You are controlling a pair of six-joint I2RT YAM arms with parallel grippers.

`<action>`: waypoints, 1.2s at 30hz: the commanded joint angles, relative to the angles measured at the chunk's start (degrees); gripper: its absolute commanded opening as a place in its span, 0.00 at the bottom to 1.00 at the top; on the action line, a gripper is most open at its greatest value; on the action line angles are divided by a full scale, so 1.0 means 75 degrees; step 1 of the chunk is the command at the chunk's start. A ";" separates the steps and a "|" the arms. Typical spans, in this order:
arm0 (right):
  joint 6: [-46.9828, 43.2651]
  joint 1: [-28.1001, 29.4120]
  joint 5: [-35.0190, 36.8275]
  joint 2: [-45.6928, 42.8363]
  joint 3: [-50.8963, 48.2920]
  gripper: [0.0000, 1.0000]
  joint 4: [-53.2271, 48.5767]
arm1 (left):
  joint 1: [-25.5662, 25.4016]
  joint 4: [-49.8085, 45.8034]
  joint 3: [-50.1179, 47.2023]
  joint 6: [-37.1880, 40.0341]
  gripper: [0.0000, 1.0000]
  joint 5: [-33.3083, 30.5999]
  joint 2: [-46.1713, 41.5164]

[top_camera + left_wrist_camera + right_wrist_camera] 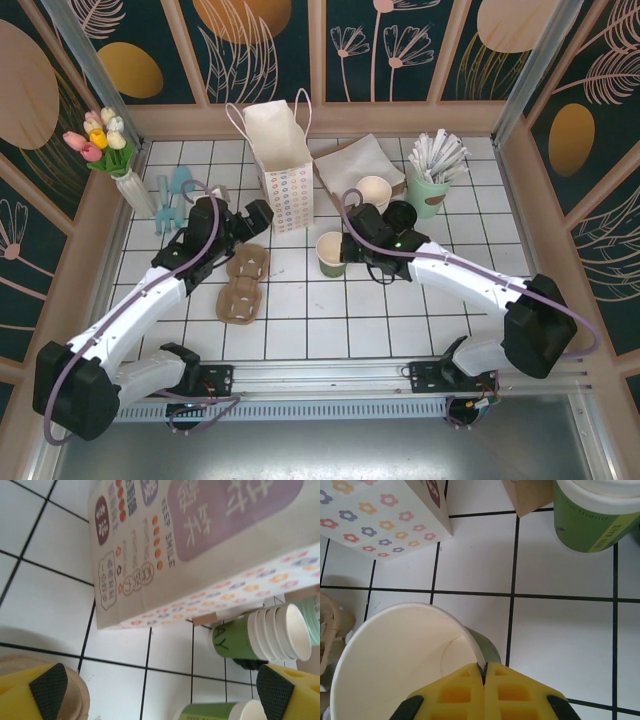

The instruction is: Pack the takeout coffee

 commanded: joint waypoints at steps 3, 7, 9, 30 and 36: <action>0.0249 0.0075 0.0317 0.0262 -0.0126 0.00 0.0508 | -0.0054 0.0646 -0.0384 -0.0167 0.99 0.0804 0.0388; 0.0241 0.0142 0.0361 0.0317 -0.0153 0.00 0.0453 | -0.0061 0.1275 -0.0721 -0.0443 0.99 0.1194 0.0503; 0.0242 0.0154 0.0218 0.0349 -0.0175 0.00 0.0444 | -0.0054 0.1276 -0.0741 -0.0402 0.99 0.1108 0.0463; 0.0336 0.0154 0.0471 0.0338 0.0403 0.47 0.0070 | -0.0057 0.1198 -0.0598 -0.0207 0.98 0.1353 0.0813; 0.0357 0.0059 0.1127 -0.0624 0.0405 0.78 -0.0113 | -0.0061 0.1513 -0.0645 -0.0119 0.98 0.1602 0.0825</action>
